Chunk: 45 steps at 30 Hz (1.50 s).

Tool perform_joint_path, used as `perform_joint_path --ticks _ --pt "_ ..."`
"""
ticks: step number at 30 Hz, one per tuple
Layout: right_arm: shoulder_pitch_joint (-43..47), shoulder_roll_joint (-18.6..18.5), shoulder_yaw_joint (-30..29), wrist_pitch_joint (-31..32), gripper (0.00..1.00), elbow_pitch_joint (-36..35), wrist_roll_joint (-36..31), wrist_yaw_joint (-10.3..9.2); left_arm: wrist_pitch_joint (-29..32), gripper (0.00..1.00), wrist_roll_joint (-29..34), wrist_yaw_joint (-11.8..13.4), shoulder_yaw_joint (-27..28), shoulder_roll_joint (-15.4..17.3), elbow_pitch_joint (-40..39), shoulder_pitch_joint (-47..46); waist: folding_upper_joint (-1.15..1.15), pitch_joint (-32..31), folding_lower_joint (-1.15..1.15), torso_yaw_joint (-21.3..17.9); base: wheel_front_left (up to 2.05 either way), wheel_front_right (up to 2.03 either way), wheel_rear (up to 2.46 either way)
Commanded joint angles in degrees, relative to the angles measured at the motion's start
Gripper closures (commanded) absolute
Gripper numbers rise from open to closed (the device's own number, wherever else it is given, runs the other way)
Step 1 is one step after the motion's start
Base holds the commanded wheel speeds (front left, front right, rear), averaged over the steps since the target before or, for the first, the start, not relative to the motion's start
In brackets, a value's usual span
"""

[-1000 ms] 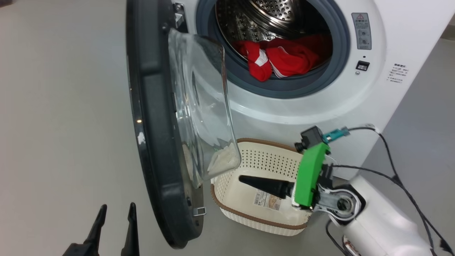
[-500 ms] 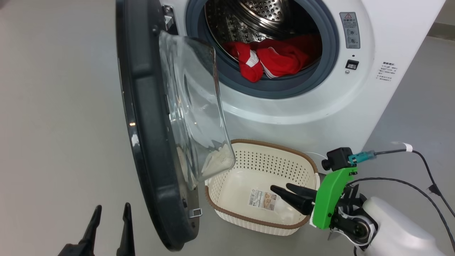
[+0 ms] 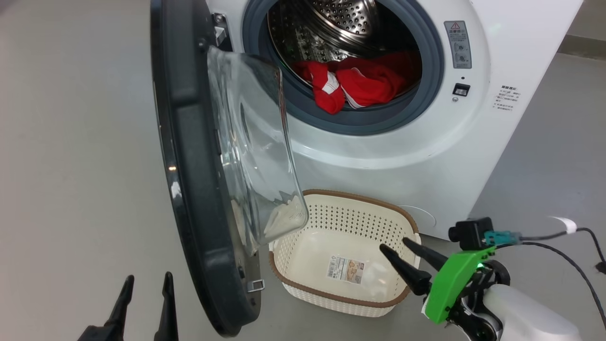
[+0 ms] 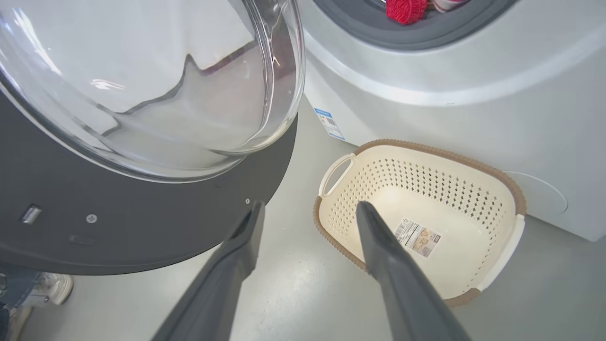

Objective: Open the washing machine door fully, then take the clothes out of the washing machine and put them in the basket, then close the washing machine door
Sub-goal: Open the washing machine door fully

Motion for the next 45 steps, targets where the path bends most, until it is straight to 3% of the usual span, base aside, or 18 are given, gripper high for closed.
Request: perform_joint_path --ticks 1,7,17,27,32,45 --pt "0.09 -0.63 1.21 -3.49 0.00 -0.50 -1.48 0.10 -0.70 0.00 0.59 -0.42 2.07 0.89 -0.98 -1.12 0.00 -0.06 0.00 -0.10 0.00 0.00 0.00" --pt "-0.29 -1.17 2.52 -9.47 0.00 0.09 -6.44 0.10 -0.70 0.00 0.53 -0.37 2.45 0.89 -0.99 -0.83 0.00 -0.19 0.00 -0.63 0.00 0.00 0.00" --pt "7.32 2.05 -18.90 -9.62 0.00 -9.60 -27.47 0.10 -0.70 0.00 0.65 -0.42 2.83 0.89 -1.03 -0.80 0.00 -0.28 0.00 -1.01 0.00 0.00 0.00" --pt "16.54 7.48 -32.87 -9.62 0.00 -18.02 -42.14 0.10 -0.70 0.00 0.89 -0.46 2.80 0.89 -1.05 -0.45 0.00 -0.73 0.00 -0.71 0.00 0.00 0.00" --pt "20.18 9.86 -37.31 -9.63 0.00 -19.39 -45.76 0.10 -0.70 0.00 1.00 -0.41 2.88 0.89 -1.18 0.02 0.00 -1.15 0.00 -0.64 0.00 0.00 0.00" --pt "22.08 11.58 -40.15 -9.63 0.00 -17.45 -49.63 0.10 -0.70 0.00 0.84 -0.24 2.56 0.89 -1.22 0.22 0.00 -1.10 0.00 -0.55 0.00 0.00 0.00"
